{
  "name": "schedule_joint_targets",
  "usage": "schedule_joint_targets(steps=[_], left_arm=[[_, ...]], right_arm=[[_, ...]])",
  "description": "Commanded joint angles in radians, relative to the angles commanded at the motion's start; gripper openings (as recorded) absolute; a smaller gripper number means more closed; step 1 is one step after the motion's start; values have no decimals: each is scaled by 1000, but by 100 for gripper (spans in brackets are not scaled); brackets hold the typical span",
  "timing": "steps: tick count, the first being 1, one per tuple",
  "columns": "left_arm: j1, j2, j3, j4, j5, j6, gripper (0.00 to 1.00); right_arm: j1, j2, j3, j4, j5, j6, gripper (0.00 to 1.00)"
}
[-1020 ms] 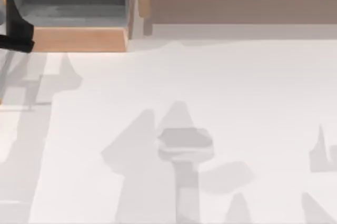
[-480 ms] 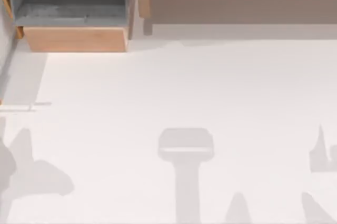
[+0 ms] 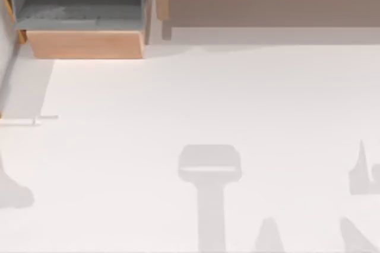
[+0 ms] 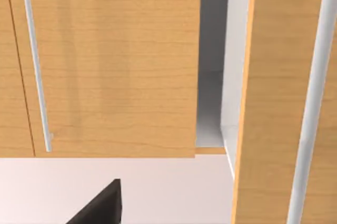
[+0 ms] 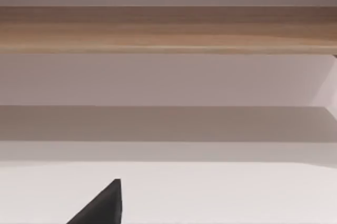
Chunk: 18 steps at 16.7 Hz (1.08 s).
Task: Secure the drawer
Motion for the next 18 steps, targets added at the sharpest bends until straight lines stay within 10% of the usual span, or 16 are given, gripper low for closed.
schedule_joint_targets(steps=[14,18], left_arm=[[-60,31,78,-46,-60,-1,100],[-60,31,78,-46,-60,-1,70]], right_arm=[[0,0,0,0,0,0,100],[0,0,0,0,0,0,100]])
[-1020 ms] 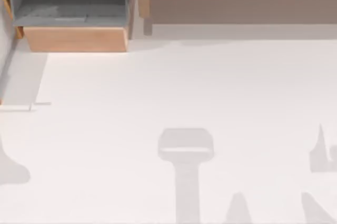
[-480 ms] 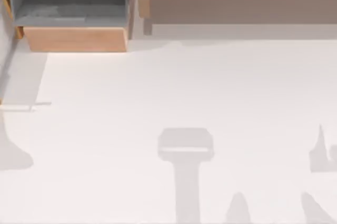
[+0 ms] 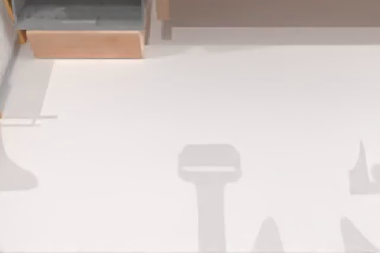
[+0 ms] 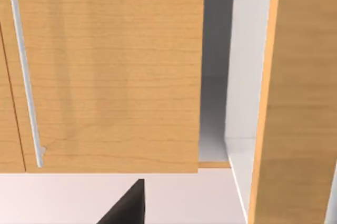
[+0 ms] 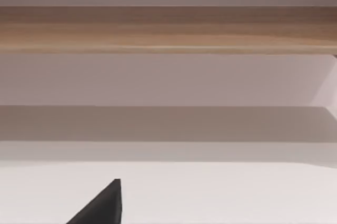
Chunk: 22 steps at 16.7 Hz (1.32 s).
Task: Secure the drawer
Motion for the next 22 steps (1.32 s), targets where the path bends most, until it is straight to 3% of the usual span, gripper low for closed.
schedule_joint_targets(steps=[9,22], left_arm=[[0,0,0,0,0,0,2],[-37,37,59,-45,-29,-7,0]], right_arm=[[0,0,0,0,0,0,100],[0,0,0,0,0,0,100]])
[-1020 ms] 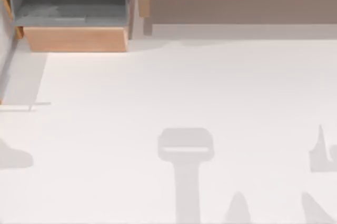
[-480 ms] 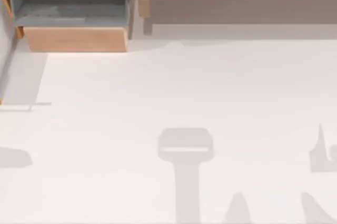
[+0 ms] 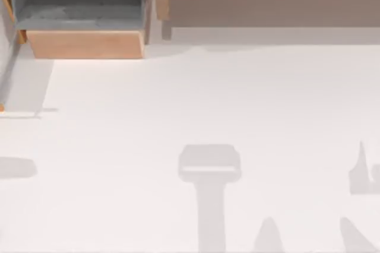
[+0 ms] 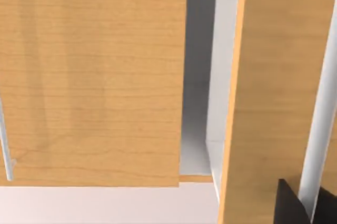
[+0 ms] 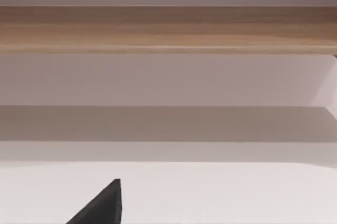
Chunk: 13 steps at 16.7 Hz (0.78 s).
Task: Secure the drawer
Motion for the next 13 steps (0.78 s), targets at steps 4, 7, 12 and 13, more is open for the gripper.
schedule_joint_targets(steps=[4,7,12,13], left_arm=[[-63,50,121,-68,-69,-2,0],[-83,64,159,-88,-92,-2,0],[-91,71,170,-98,-91,-4,0],[-102,81,194,-110,-97,-5,0]], right_arm=[[0,0,0,0,0,0,100],[0,0,0,0,0,0,100],[0,0,0,0,0,0,100],[0,0,0,0,0,0,100]])
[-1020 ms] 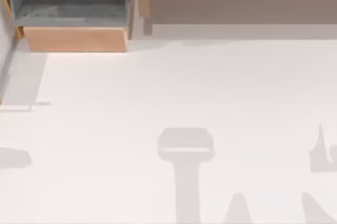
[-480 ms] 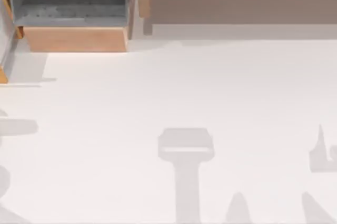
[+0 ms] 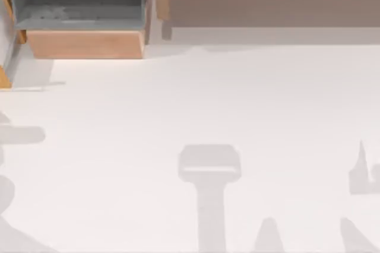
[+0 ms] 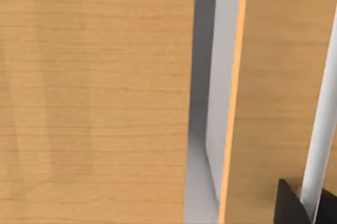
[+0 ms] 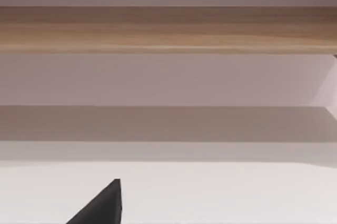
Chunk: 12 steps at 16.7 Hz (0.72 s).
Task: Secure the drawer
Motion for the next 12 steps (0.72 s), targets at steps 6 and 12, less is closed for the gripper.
schedule_joint_targets(steps=[6,12], left_arm=[[-63,87,198,-108,-76,-2,0],[-67,99,217,-121,-82,-2,0]], right_arm=[[0,0,0,0,0,0,100],[0,0,0,0,0,0,100]])
